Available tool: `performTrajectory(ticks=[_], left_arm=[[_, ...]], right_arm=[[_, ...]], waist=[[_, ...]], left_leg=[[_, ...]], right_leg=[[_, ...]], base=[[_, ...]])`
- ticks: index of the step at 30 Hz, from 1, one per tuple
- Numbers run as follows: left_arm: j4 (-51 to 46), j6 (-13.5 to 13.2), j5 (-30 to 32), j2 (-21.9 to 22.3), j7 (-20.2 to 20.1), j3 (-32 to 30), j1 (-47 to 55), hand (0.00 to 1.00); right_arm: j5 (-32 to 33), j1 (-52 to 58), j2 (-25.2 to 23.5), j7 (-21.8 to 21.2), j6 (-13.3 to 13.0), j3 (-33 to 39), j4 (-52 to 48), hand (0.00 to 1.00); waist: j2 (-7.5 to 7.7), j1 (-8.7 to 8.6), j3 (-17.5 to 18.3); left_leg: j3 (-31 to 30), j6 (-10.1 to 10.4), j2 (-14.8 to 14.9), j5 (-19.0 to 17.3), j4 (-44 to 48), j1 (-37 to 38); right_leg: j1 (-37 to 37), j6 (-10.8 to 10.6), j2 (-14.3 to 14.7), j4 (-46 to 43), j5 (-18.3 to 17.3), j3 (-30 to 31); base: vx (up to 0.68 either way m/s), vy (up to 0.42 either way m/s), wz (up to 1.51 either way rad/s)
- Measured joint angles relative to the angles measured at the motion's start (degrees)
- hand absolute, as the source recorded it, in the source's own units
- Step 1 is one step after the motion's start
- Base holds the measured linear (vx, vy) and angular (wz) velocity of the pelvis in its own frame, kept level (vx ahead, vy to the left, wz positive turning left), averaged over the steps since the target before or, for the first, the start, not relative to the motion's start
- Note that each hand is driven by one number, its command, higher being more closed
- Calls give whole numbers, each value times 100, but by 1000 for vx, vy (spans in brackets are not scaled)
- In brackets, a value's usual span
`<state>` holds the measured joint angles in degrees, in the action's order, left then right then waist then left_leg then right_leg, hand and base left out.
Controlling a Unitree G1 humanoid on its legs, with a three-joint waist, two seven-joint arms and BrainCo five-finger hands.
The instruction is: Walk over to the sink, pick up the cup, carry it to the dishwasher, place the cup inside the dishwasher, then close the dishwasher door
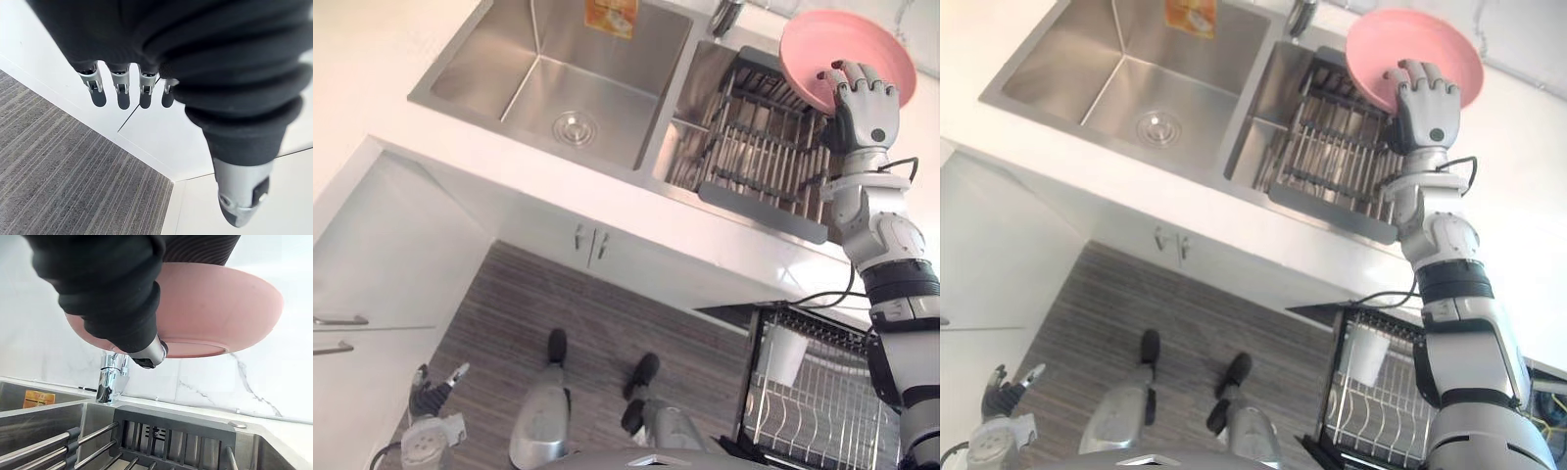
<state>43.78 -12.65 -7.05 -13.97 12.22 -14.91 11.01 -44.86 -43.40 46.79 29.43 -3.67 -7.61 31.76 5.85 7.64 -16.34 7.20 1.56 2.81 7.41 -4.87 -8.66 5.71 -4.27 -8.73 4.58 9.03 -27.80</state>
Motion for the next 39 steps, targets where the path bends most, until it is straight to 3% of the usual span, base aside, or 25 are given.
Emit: performTrajectory(ticks=[5, 10, 15, 16, 17, 18, 19, 20, 21, 22, 23, 24, 25, 26, 27, 28, 30, 34, 39], left_arm=[[-6, -172, 279, 60, -16, 15, 22, 0], [-33, -270, 982, 91, -56, 683, 270, 0], [-29, -201, 1315, 117, -144, 1075, 411, 0], [-26, -178, 1347, 127, -135, 1010, 410, 0], [-18, -154, 1344, 223, -126, 861, 411, 0], [-21, -153, 1334, 259, -111, 804, 412, 0], [-33, -157, 1297, 278, -38, 758, 446, 0], [-23, -136, 1255, 272, 20, 668, 463, 0], [-23, -128, 1220, 274, 31, 608, 477, 0], [-11, -68, 1196, 292, 94, 487, 429, 0], [18, -20, 1150, 470, 139, 483, 428, 0], [32, -12, 1088, 564, 145, 495, 428, 0], [103, 8, 1025, 626, 199, 479, 389, 0], [231, 36, 1003, 588, 244, 465, 334, 0], [265, 80, 1001, 572, 250, 418, 295, 0], [348, 158, 1001, 574, 254, 341, 204, 0], [453, 157, 1010, 728, 253, 347, 189, 0], [627, 151, 1177, 1033, 250, 346, 412, 0], [692, 135, 1292, 950, 249, 152, 462, 0]], right_arm=[[319, 418, -21, -9, -7, 476, -448, 100], [939, 1577, -162, -7, -9, 1473, -1167, 100], [969, 2375, -464, -22, 43, 1966, -1761, 100], [968, 2447, -609, -23, 72, 1993, -1786, 100], [972, 2442, -777, -31, 135, 1984, -1802, 100], [974, 2457, -815, -31, 151, 1978, -1814, 100], [974, 2497, -819, -49, 164, 1951, -1808, 100], [969, 2489, -827, -57, 134, 1950, -1809, 100], [967, 2470, -830, -57, 104, 1945, -1814, 100], [969, 2371, -832, -67, 66, 1945, -1875, 100], [970, 2329, -853, -79, 17, 1941, -1936, 100], [970, 2314, -855, -78, 6, 1945, -1953, 100], [972, 2326, -927, -68, -2, 1947, -1965, 100], [974, 2361, -1004, -75, -7, 1950, -1959, 100], [974, 2359, -1050, -82, -14, 1950, -1967, 100], [973, 2428, -1045, -153, -38, 1969, -2014, 100], [1047, 2819, -1039, -310, -76, 2142, -2272, 100], [1246, 3925, -1060, -779, -90, 2846, -2632, 100], [1357, 4122, -1465, -1275, -116, 3153, -2631, 100]], waist=[[41, -43, 131], [249, -273, 416], [284, -635, 743], [235, -698, 778], [50, -596, 845], [-49, -597, 842], [-166, -602, 851], [-97, -570, 888], [-9, -532, 918], [67, -437, 933], [-28, -364, 952], [-179, -317, 978], [-106, -333, 977], [64, -386, 1033], [145, -396, 1039], [172, -421, 1029], [32, -475, 993], [-334, -714, 1074], [-359, -898, 1041]], left_leg=[[53, 13, -2, -39, 0, 176], [335, 17, -42, -131, 32, 387], [1071, -15, -25, -379, 4, 667], [1419, -60, 98, -383, 37, 788], [1910, -108, 455, -408, 3, 774], [2074, -96, 619, -407, 7, 805], [2295, -39, 852, -381, 49, 944], [2533, 16, 971, -475, 297, 953], [2630, 53, 1026, -603, 554, 901], [2824, 103, 1258, -943, 1236, 711], [2914, 150, 1335, -992, 1198, 736], [3026, 118, 1394, -911, 996, 800], [3376, 244, 1323, -807, 891, 972], [3552, 250, 1239, -804, 988, 1032], [3632, 255, 1233, -807, 1039, 1045], [3706, 319, 1268, -772, 1082, 1070], [3787, 418, 1336, -708, 1068, 1162], [3755, 457, 1420, -605, 977, 1219], [3694, 368, 1381, -583, 968, 1163]], right_leg=[[-140, -19, 1, 2, -24, 62], [-174, -52, -40, -1, -28, 377], [213, -99, -85, -409, 15, 1044], [285, -47, 101, -338, 412, 991], [538, 352, 283, -643, 515, 642], [667, 848, 214, -1354, 1, 114], [656, 1126, -177, -2585, -613, -751], [451, 1118, -684, -3249, -702, -1188], [359, 1198, -928, -3400, -560, -1300], [366, 1145, -864, -3252, -445, -1401], [242, 1274, -494, -2623, -294, -1453], [70, 1236, -195, -2088, -221, -1362], [-107, 1099, -244, -2132, -740, -1422], [-325, 719, -388, -2009, -1008, -1412], [-430, 454, -353, -1760, -1000, -1335], [-594, 340, -158, -1286, -1020, -1295], [-804, 174, 75, -814, -941, -1235], [-971, 173, 223, -669, -926, -1302], [-899, 192, 190, -667, -899, -1309]], base=[[39, 5, -6], [56, 22, -27], [34, 32, -91], [3, -10, -159], [-39, -20, -171], [-89, -13, -165], [15, -35, -126], [52, -75, -118], [82, -202, -130], [-46, -252, -143], [-102, -221, -152], [-135, -157, -135], [-63, -128, -109], [-16, -166, -92], [-29, -240, -67], [-74, -232, -41], [-160, -213, -27], [-124, -41, 3], [-103, 58, 1]])
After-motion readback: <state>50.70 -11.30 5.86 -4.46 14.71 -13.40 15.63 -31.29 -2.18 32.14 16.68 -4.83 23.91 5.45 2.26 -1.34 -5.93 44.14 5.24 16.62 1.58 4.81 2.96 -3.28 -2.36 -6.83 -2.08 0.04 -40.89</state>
